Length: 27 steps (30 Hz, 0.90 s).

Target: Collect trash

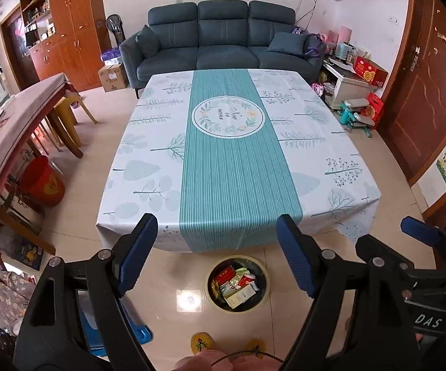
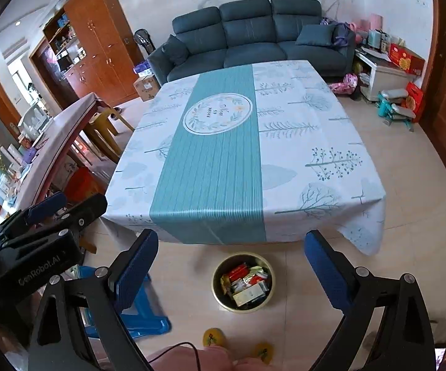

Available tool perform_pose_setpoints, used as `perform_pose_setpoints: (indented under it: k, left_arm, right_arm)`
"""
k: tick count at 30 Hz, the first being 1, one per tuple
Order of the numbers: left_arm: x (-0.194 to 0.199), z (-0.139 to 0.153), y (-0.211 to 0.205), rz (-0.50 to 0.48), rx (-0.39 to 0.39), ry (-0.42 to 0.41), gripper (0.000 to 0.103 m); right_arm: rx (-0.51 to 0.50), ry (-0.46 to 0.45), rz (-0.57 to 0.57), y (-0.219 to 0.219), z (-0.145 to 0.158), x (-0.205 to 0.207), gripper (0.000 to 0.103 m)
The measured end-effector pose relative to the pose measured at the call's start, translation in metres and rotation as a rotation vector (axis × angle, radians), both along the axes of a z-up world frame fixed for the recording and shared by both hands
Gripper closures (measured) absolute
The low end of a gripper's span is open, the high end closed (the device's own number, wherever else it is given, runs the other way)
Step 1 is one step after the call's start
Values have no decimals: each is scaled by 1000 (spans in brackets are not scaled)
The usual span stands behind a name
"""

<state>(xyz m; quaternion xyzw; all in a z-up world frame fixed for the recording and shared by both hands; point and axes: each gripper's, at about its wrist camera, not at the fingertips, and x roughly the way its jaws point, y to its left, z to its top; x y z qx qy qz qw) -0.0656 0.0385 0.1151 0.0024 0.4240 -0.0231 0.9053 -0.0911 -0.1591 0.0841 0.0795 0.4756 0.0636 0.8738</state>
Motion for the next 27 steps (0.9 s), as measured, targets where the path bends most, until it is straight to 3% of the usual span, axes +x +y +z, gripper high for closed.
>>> perform_pose_setpoints:
  k: [27]
  left_arm:
    - [6,-14,-11,-4,12,16,26]
  right_arm:
    - [-12,2,7,3,-13,9,6]
